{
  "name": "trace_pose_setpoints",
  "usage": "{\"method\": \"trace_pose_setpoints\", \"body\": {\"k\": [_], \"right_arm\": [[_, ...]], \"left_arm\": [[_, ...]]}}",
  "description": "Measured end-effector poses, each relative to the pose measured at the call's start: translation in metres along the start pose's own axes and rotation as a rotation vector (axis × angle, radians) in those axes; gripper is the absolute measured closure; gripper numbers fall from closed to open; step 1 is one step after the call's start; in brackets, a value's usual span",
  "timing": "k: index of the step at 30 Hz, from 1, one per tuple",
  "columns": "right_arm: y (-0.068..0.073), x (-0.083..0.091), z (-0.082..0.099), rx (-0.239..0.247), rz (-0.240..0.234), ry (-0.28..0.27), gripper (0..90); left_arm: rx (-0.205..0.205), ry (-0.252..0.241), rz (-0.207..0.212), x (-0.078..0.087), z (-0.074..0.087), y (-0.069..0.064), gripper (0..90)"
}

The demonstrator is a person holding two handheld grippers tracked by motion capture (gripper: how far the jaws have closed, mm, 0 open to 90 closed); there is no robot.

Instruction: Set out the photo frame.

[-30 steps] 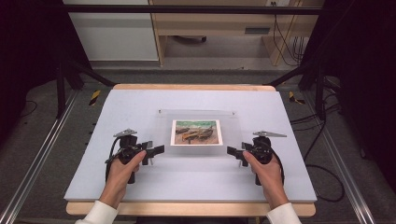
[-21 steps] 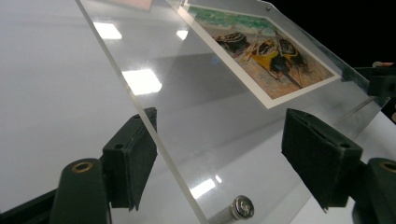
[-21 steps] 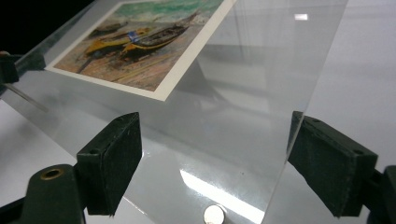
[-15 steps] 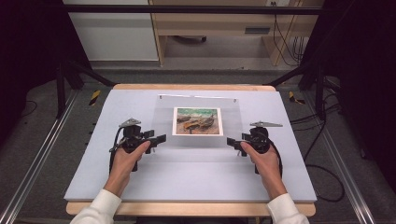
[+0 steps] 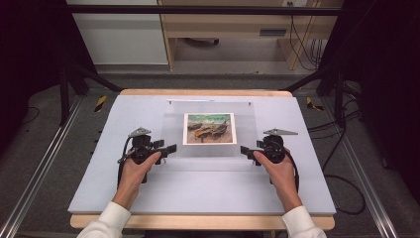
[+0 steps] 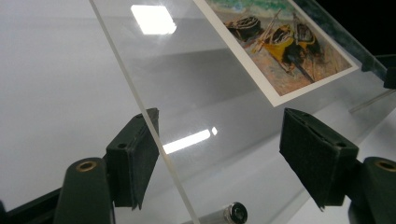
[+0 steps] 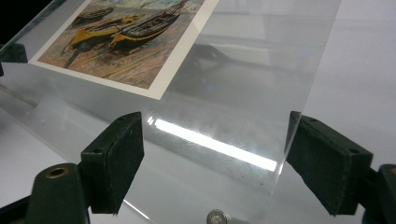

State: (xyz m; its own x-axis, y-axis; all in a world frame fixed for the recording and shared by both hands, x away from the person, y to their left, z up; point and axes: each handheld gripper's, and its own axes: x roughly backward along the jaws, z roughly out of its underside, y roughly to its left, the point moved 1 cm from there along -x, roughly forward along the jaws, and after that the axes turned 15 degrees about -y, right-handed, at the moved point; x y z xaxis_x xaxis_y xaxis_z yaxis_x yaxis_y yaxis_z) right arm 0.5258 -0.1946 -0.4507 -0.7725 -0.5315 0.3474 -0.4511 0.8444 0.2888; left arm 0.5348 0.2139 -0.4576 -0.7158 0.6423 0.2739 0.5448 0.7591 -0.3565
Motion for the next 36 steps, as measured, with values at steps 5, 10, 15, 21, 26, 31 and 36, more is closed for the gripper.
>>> {"method": "trace_pose_setpoints", "body": {"k": [5, 10, 15, 21, 26, 31, 36], "right_arm": [[0.000, 0.001, 0.000, 0.008, -0.003, -0.001, 20.4], [0.002, 0.002, 0.001, 0.016, -0.002, -0.003, 20.6], [0.003, 0.006, 0.003, 0.025, -0.002, -0.005, 22.0], [0.006, 0.012, 0.004, 0.062, 0.001, -0.007, 25.1], [0.009, 0.019, 0.006, 0.096, 0.008, -0.011, 30.1], [0.014, 0.029, 0.009, 0.121, 0.029, -0.011, 35.4], [0.017, 0.035, 0.011, 0.127, 0.039, -0.017, 41.1]], "left_arm": [[-0.006, 0.004, 0.004, 0.001, 0.000, -0.001, 27.8], [-0.017, 0.007, 0.003, 0.003, 0.001, -0.002, 27.8], [-0.027, 0.001, 0.004, 0.005, 0.002, -0.002, 28.7], [-0.048, -0.004, -0.004, 0.011, 0.003, -0.006, 31.6], [-0.073, -0.006, -0.014, 0.017, 0.005, -0.011, 34.2], [-0.102, -0.005, -0.025, 0.025, 0.007, -0.017, 37.9], [-0.101, -0.010, -0.032, 0.031, 0.010, -0.020, 42.0]]}}
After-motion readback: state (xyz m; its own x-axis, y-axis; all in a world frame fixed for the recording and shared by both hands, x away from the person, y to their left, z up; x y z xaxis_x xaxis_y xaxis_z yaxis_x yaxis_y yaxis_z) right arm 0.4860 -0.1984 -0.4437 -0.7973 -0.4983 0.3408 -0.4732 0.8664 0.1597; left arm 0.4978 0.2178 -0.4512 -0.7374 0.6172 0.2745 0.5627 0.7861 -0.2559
